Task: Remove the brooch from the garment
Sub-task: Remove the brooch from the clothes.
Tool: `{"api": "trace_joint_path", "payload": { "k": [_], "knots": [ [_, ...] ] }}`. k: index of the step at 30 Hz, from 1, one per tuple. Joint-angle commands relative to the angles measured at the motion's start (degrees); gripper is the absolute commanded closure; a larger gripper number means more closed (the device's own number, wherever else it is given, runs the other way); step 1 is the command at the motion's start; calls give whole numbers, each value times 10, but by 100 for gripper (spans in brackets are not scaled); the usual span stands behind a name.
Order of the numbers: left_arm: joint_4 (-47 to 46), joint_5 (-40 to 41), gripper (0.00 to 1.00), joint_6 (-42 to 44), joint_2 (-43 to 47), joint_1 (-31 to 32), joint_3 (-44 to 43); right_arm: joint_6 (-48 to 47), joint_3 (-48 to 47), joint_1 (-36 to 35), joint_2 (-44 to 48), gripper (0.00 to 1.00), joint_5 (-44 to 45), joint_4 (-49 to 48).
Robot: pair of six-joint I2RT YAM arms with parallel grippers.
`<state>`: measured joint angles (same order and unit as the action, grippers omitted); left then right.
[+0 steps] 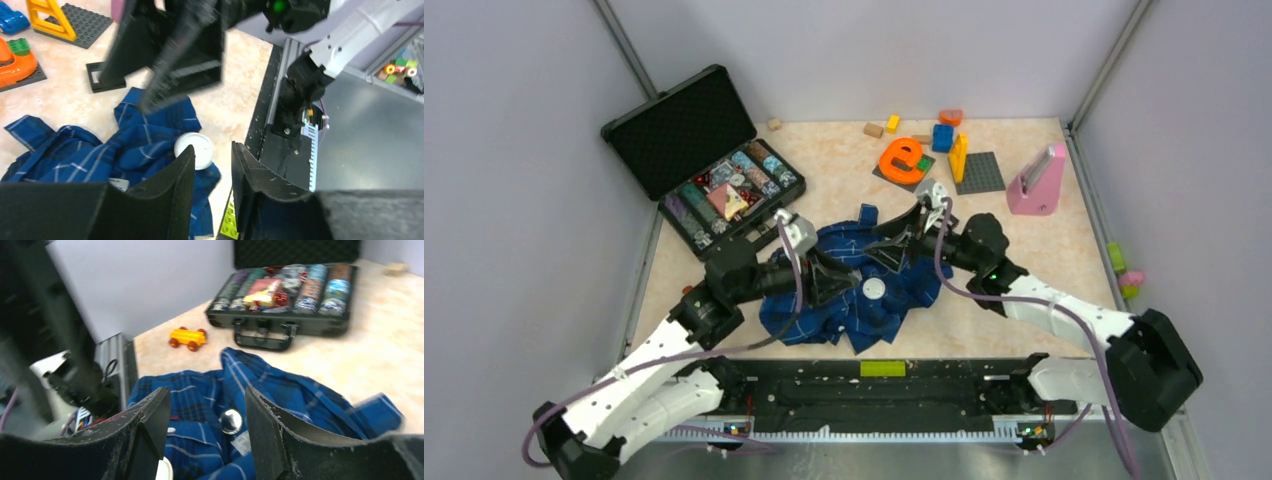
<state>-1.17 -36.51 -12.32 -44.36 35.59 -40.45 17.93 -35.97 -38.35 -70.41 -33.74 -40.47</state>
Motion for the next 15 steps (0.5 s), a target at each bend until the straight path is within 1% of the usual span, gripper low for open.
{"api": "trace_joint_path", "payload": {
  "k": [1, 3, 5, 6, 8, 11, 12, 13, 15],
  "knots": [
    [101, 263, 61, 88, 70, 125, -13, 16, 19, 25, 105, 42, 141, 113],
    [121, 254, 57, 135, 73, 153, -26, 14, 18, 30, 140, 42, 194, 171],
    [153, 213, 54, 230, 54, 190, -42, 20, 22, 35, 171, 42, 257, 218],
    [174, 223, 52, 281, 38, 213, -52, 25, 27, 39, 188, 42, 284, 235],
    [207, 303, 49, 367, 2, 283, -74, 28, 43, 48, 230, 42, 321, 255],
    [227, 400, 44, 497, -44, 357, -83, 29, 70, 54, 288, 42, 362, 268],
    [224, 428, 43, 522, -59, 372, -84, 30, 76, 55, 305, 42, 365, 271],
    [224, 440, 43, 543, -71, 378, -87, 30, 81, 56, 319, 42, 368, 274],
    [230, 439, 40, 576, -91, 381, -93, 28, 84, 57, 339, 42, 368, 285]
  ]
}}
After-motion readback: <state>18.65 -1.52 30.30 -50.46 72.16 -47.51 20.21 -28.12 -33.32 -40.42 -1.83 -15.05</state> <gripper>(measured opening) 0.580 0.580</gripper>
